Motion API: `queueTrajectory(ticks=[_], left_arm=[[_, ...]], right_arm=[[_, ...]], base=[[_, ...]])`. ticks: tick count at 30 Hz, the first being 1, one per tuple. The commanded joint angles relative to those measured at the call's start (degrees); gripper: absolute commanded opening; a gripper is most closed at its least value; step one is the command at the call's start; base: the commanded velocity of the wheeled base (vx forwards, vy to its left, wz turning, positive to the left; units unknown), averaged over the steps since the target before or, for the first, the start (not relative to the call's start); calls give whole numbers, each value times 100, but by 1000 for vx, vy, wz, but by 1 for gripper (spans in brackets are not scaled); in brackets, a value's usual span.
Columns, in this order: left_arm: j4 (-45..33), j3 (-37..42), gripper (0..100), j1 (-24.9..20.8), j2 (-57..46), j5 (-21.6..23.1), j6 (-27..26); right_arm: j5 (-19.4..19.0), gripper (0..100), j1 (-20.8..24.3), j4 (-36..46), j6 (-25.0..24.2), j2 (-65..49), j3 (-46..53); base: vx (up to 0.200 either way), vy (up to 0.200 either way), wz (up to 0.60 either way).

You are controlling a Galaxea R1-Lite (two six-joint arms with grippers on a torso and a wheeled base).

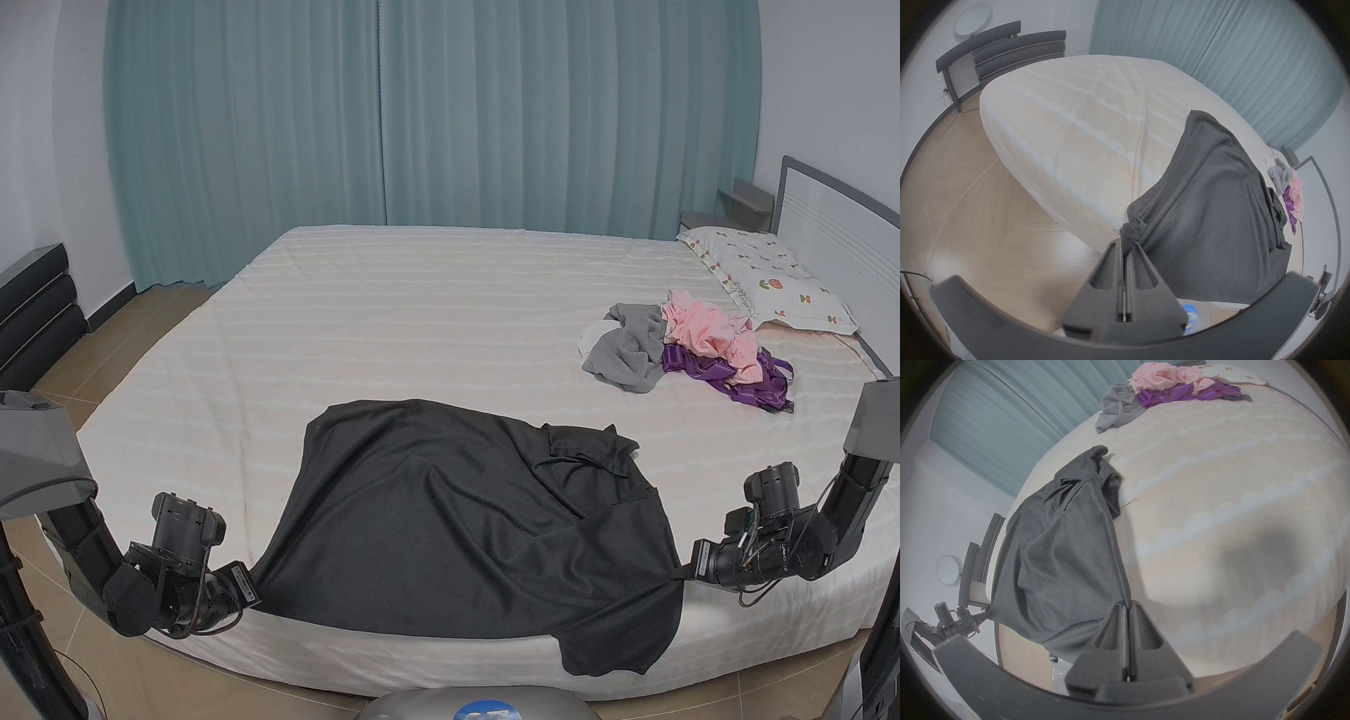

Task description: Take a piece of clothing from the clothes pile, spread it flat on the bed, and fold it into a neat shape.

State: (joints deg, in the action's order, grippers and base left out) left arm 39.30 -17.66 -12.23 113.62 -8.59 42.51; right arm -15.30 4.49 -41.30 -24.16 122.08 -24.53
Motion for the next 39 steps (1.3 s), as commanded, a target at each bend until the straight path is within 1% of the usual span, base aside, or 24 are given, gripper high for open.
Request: queueTrajectory(ticks=[1, 7, 10, 14, 18, 19, 20, 21, 24, 25, 26, 27, 31, 32, 33, 35, 39], left_arm=[[-2, 44, 0, -140, 64, -2, 3], [-2, 114, 0, -280, 73, -2, 12], [-2, 105, 0, -315, 82, -2, 12], [25, 79, 0, -333, 82, -2, 29], [60, 0, 0, -342, 82, -2, 258], [60, -27, 100, -342, 73, 7, 293], [60, -53, 100, -342, 82, 7, 319], [60, -88, 100, -342, 73, -2, 363], [60, -97, 100, -333, 38, 7, 381], [51, -97, 100, -324, 11, 7, 381], [42, -97, 100, -324, 3, 7, 381], [34, -106, 100, -289, -59, 7, 381], [16, -114, 100, -140, -463, 16, 355], [7, -114, 100, -131, -481, 16, 355], [34, -132, 100, -78, -639, 16, 328], [16, -194, 100, -52, -824, 16, 337], [69, -246, 100, -96, -911, 16, 355]], right_arm=[[9, 0, -282, 43, 166, -316, 255], [9, 0, -809, 237, 641, -562, 528], [-35, 0, -923, 298, 834, -676, 651], [-52, 0, -853, 254, 808, -676, 669], [-61, 0, -721, 237, 746, -615, 581], [-61, 0, -695, 237, 729, -597, 572], [-61, 0, -677, 237, 702, -589, 554], [-70, 100, -607, 245, 597, -606, 502], [-70, 100, -510, 237, 245, -738, 387], [-78, 100, -440, 254, 17, -914, 264], [-78, 100, -413, 254, -27, -949, 247], [-70, 100, -317, 254, -221, -1089, 194], [-70, 100, 0, 237, -669, -1423, 106], [-70, 100, 8, 237, -686, -1432, 106], [-70, 100, 149, 237, -906, -1547, 106], [-61, 100, 281, 228, -1126, -1661, 141], [-70, 100, 351, 237, -1302, -1793, 229]], base=[[0, 0, 0], [0, 0, 0], [0, 0, 0], [0, 0, 0], [0, 0, 0], [0, 0, 0], [0, 0, 0], [0, 0, 0], [0, 0, 0], [0, 0, 0], [0, 0, 0], [0, 0, 0], [0, 0, 0], [0, 0, 0], [0, 0, 0], [0, 0, 0], [0, 0, 0]])
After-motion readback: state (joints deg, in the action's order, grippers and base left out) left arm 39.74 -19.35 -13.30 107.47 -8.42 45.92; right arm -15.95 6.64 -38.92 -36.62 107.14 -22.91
